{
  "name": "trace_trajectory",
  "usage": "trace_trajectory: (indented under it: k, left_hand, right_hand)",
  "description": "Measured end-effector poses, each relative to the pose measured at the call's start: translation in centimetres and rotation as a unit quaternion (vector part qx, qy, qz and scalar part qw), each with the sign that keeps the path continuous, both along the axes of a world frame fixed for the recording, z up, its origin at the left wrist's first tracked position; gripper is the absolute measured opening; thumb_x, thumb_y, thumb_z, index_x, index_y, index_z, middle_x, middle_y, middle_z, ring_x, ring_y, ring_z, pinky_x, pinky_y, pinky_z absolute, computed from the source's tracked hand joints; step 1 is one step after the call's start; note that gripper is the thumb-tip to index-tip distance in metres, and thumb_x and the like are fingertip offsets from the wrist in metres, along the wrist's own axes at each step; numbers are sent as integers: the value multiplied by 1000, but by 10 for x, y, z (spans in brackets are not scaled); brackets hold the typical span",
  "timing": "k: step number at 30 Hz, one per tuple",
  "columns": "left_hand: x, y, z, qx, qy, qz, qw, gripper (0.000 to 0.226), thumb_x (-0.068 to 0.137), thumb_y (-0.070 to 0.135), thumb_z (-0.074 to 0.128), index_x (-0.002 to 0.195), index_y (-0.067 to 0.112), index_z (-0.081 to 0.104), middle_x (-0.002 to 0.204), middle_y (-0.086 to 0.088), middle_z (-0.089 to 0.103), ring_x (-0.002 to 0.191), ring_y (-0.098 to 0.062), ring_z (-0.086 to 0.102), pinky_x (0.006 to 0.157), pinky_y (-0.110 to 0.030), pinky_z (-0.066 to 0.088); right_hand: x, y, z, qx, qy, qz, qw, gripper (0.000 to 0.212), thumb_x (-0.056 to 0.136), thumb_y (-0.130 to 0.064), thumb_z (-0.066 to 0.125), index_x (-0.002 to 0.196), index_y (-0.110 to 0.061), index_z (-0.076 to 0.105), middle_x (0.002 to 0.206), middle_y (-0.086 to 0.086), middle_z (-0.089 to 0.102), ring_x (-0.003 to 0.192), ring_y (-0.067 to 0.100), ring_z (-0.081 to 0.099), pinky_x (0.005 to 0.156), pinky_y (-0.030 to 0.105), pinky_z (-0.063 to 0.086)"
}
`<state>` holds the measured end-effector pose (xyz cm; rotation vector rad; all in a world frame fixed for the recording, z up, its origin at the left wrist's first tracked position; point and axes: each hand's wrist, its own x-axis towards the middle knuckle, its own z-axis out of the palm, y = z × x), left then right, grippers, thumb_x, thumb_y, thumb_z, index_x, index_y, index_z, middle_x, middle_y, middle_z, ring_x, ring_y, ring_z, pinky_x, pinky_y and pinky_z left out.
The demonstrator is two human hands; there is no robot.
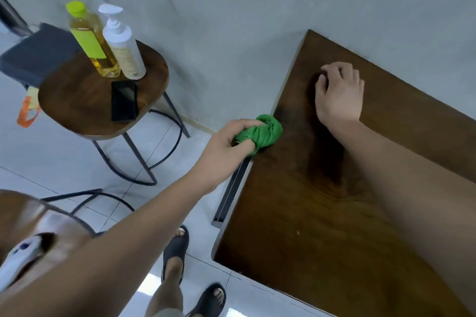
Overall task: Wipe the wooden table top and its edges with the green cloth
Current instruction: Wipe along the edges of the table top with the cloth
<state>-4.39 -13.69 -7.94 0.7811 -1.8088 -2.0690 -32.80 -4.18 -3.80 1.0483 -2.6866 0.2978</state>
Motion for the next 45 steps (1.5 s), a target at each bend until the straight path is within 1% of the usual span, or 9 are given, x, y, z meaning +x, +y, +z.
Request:
trace_trajectory:
  k: [3, 11, 15, 22, 25, 32, 38, 41, 45]
  left_hand:
    - [46, 26, -2, 10, 3, 6, 1000, 51, 96, 5, 64, 125, 45, 77, 131, 14, 68, 124, -10, 64, 114, -48, 55]
    - [143, 78, -5, -7, 8, 28, 1000, 46, 96, 9, 63, 134, 32, 76, 131, 2, 67, 121, -26, 65, 108, -59, 52]
    - [176, 100, -11, 16, 26, 58, 998, 45, 95, 5, 61, 134, 22, 76, 131, -3, 68, 123, -27, 65, 105, -52, 55]
    - [177, 114, -16, 2, 57, 80, 995, 50, 100, -6, 55, 137, 22, 75, 138, -2, 68, 131, -25, 64, 104, -35, 55]
    - [158, 103, -13, -2, 49, 66, 997, 55, 105, -17, 54, 140, 21, 73, 142, 2, 68, 137, -20, 63, 111, -30, 52]
    - [40, 43, -8, -4, 36, 52, 998, 56, 103, -4, 56, 143, 31, 74, 145, 5, 68, 135, -12, 63, 122, -42, 48]
    - [-72, -13, -3, 18, 47, 30, 998, 54, 103, -1, 58, 146, 27, 72, 146, 12, 71, 134, 0, 64, 123, -32, 47]
    - [-119, -38, 0, 18, 42, 25, 999, 55, 102, 2, 55, 147, 29, 71, 142, 10, 74, 128, -3, 68, 117, -29, 52]
    - [-177, -70, 1, 25, 39, 2, 999, 53, 101, 7, 57, 147, 30, 71, 141, 6, 75, 130, -11, 70, 118, -37, 53]
  right_hand:
    - [12, -3, 8, 49, 0, 33, 998, 43, 117, -34, 39, 145, -14, 65, 152, 12, 56, 139, 38, 52, 115, 53, 41]
    - [80, -13, 4, 42, -112, 79, 990, 56, 114, -49, 47, 160, -18, 55, 163, 8, 47, 153, 33, 40, 127, 50, 28]
    - [88, -11, -1, 32, -126, 66, 989, 66, 113, -53, 43, 169, -18, 40, 174, 9, 38, 160, 33, 33, 132, 52, 24]
    - [89, -10, -2, 36, -126, 65, 989, 67, 114, -54, 38, 169, -17, 41, 177, 10, 34, 163, 33, 29, 133, 53, 23]
    - [88, -10, -4, 33, -121, 66, 990, 65, 114, -52, 38, 168, -16, 42, 176, 11, 35, 163, 34, 29, 133, 54, 23]
    - [82, -11, -10, -8, -132, 65, 989, 54, 119, -43, 34, 164, -18, 50, 174, 8, 40, 162, 30, 31, 131, 53, 23]
    - [74, -11, -14, -88, -170, 44, 980, 53, 122, -38, 27, 162, -16, 54, 170, 5, 49, 159, 25, 39, 133, 44, 25]
    - [75, -8, -12, -133, -200, 36, 970, 58, 121, -46, 22, 167, -20, 46, 169, 1, 50, 158, 19, 40, 133, 45, 28]
    - [76, -11, -10, -124, -215, 16, 969, 65, 119, -58, 21, 173, -26, 33, 176, -2, 40, 163, 16, 31, 135, 43, 24]
